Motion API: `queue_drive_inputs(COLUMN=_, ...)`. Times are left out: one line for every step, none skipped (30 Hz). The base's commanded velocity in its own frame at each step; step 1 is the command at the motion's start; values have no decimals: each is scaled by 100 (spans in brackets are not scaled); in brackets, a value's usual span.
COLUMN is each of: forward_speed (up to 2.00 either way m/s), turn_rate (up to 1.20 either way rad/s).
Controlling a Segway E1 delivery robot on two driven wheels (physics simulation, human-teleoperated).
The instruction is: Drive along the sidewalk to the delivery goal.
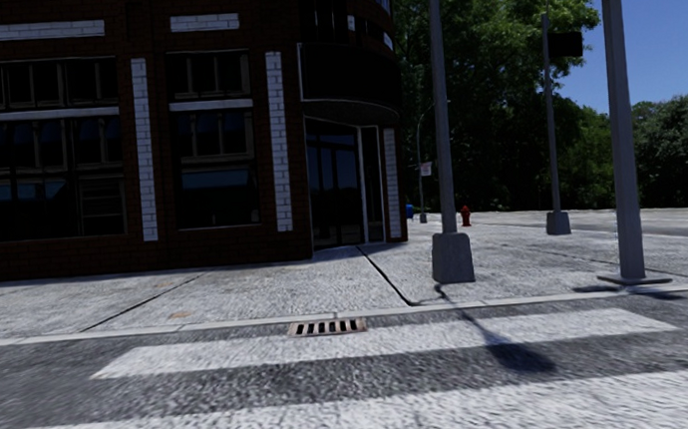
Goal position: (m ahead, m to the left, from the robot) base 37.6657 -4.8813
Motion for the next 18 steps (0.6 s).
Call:
queue_drive_inputs(forward_speed=200, turn_rate=0)
queue_drive_inputs(forward_speed=200, turn_rate=0)
queue_drive_inputs(forward_speed=200, turn_rate=0)
queue_drive_inputs(forward_speed=200, turn_rate=0)
queue_drive_inputs(forward_speed=200, turn_rate=0)
queue_drive_inputs(forward_speed=200, turn_rate=0)
queue_drive_inputs(forward_speed=200, turn_rate=0)
queue_drive_inputs(forward_speed=200, turn_rate=0)
queue_drive_inputs(forward_speed=200, turn_rate=0)
queue_drive_inputs(forward_speed=200, turn_rate=0)
queue_drive_inputs(forward_speed=200, turn_rate=0)
queue_drive_inputs(forward_speed=200, turn_rate=0)
queue_drive_inputs(forward_speed=200, turn_rate=0)
queue_drive_inputs(forward_speed=200, turn_rate=0)
queue_drive_inputs(forward_speed=200, turn_rate=0)
queue_drive_inputs(forward_speed=200, turn_rate=0)
queue_drive_inputs(forward_speed=200, turn_rate=0)
queue_drive_inputs(forward_speed=200, turn_rate=0)
